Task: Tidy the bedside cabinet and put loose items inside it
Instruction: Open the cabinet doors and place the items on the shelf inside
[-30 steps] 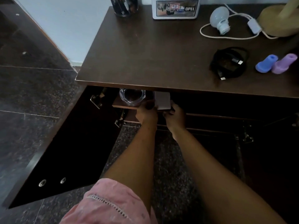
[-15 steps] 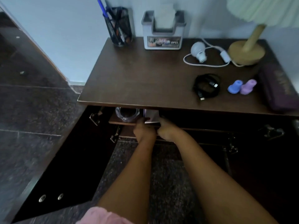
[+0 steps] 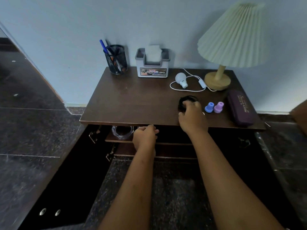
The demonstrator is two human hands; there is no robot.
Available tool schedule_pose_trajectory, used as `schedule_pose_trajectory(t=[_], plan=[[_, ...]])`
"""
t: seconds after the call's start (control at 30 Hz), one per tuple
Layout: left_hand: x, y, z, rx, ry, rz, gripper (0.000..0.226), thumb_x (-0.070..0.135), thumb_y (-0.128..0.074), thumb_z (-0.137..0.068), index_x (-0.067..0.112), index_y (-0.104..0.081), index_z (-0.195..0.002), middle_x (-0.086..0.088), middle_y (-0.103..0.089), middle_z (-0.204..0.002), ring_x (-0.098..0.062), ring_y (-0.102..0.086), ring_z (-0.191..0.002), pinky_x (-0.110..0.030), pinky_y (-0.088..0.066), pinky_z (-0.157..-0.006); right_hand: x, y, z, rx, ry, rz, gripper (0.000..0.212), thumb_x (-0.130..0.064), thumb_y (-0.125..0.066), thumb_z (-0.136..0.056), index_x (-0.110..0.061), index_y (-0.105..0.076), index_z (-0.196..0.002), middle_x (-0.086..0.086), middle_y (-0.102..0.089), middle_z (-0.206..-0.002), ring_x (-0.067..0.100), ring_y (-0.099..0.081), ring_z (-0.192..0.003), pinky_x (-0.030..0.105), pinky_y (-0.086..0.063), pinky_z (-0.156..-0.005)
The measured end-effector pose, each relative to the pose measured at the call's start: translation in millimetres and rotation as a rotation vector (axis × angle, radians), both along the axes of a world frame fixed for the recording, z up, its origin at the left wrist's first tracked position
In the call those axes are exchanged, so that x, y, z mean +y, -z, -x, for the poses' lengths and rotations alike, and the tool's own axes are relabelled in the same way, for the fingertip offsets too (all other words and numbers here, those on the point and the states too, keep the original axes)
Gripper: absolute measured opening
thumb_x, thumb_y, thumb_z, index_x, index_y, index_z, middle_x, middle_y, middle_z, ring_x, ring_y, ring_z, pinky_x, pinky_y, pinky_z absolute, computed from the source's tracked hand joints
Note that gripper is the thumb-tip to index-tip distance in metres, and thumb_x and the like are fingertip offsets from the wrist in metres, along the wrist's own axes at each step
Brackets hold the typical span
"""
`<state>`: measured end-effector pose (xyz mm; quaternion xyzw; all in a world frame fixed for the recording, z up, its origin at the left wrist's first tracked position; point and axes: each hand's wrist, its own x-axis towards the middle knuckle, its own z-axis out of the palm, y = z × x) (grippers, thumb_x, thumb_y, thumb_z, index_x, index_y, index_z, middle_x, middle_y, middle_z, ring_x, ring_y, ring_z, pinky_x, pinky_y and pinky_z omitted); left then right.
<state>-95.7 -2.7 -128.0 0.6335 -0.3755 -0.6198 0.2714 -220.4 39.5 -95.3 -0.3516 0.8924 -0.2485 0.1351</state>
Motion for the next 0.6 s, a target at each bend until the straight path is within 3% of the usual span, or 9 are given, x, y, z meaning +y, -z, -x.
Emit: schedule_pose_trajectory(t=[0.1,0.27,0.37,0.43,0.53,0.6], plan=[[2,-10,9,0.117,0.145,-0.073,0.021,0.027,-0.049,-0.095,0.013,-0.065,-0.092,0.0,-0.069,-0.088,-0.016,-0.062,-0.082,-0.032,-0.046,-0.075,4,16,2,0.135,0.029,-0.042,0.036,-0.026,-0.053,-0.093,-0.014,-0.05,-0.127,0.006,-0.035,-0.138,0.037,-0.048,-0.115,0.039,-0.042,-0.087],[2,-11,9,0.214,0.199,-0.128,0.028,0.036,-0.049,-0.095,0.013,-0.064,-0.088,-0.003,-0.068,-0.097,-0.018,-0.061,-0.089,-0.034,-0.045,-0.085,9,23,8,0.124,-0.058,0.1,0.023,-0.018,-0.061,-0.088,-0.015,-0.064,-0.11,0.003,-0.051,-0.125,0.028,-0.05,-0.115,0.035,-0.042,-0.091],[4,-12,7,0.242,0.169,-0.101,0.028,0.038,-0.058,-0.09,0.011,-0.064,-0.089,-0.005,-0.068,-0.095,-0.017,-0.064,-0.085,-0.03,-0.05,-0.074,21,24,4,0.024,-0.251,0.187,0.022,-0.008,-0.066,-0.082,-0.015,-0.071,-0.102,-0.001,-0.059,-0.112,0.018,-0.054,-0.109,0.031,-0.042,-0.098],[7,-13,5,0.275,0.119,-0.079,0.021,0.031,-0.064,-0.087,0.01,-0.061,-0.086,-0.007,-0.067,-0.092,-0.017,-0.065,-0.08,-0.027,-0.052,-0.067,29,24,0,-0.066,-0.331,0.23,0.023,0.0,-0.067,-0.078,-0.014,-0.073,-0.095,-0.005,-0.06,-0.103,0.013,-0.056,-0.103,0.017,-0.04,-0.092],[9,-13,-3,0.301,0.104,-0.087,0.012,0.015,-0.064,-0.087,0.007,-0.06,-0.095,-0.009,-0.065,-0.091,-0.019,-0.065,-0.078,-0.027,-0.053,-0.063,42,22,-5,-0.214,-0.328,0.275,0.028,0.007,-0.064,-0.076,-0.017,-0.075,-0.084,-0.008,-0.062,-0.095,0.006,-0.059,-0.094,0.003,-0.038,-0.08],[8,-10,-14,0.285,0.13,-0.133,0.019,0.007,-0.061,-0.089,0.004,-0.059,-0.107,-0.011,-0.064,-0.092,-0.022,-0.064,-0.084,-0.026,-0.053,-0.062,48,22,-9,-0.396,-0.222,0.329,0.031,0.006,-0.059,-0.081,-0.022,-0.073,-0.075,-0.008,-0.066,-0.091,0.004,-0.061,-0.092,0.005,-0.043,-0.077]])
